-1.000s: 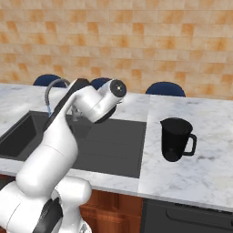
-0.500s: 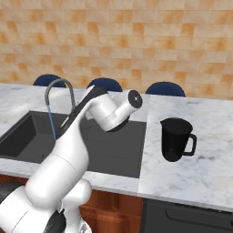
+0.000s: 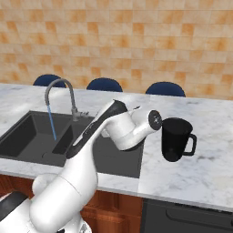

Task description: Turn on the sink faucet and place the jug under the water for a few seconds to fill it up.

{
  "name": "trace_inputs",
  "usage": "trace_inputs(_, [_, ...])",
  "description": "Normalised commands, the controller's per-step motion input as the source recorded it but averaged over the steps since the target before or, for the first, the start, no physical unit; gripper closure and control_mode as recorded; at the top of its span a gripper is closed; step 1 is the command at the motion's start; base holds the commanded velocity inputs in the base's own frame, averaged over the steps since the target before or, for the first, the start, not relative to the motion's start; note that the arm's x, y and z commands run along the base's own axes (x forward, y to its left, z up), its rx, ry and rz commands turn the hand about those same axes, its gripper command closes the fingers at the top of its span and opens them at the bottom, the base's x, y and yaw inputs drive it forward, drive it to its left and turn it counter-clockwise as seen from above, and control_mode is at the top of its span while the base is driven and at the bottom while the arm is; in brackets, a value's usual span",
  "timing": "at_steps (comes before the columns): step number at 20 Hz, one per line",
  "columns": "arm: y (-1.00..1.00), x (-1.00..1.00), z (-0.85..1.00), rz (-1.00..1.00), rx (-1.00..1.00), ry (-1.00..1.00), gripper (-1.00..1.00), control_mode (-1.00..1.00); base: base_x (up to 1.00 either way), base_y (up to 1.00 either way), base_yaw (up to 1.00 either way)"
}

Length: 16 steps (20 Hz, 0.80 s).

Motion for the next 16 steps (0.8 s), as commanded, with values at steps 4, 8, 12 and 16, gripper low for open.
trace_inputs(4, [-0.58,-0.28,-0.14,-0.20,0.00,-0.14,-1.00,-1.00,0.00,0.00,0.00])
trace_inputs(8, [-0.56,-0.06,-0.14,-0.27,0.00,-0.07,-1.00,-1.00,0.00,0.00,0.00])
trace_inputs(12, [-0.56,0.00,-0.08,-0.23,0.02,-0.03,-1.00,-1.00,0.00,0.00,0.00])
trace_inputs(16, [-0.61,0.03,-0.06,-0.20,0.04,-0.01,-1.00,-1.00,0.00,0.00,0.00])
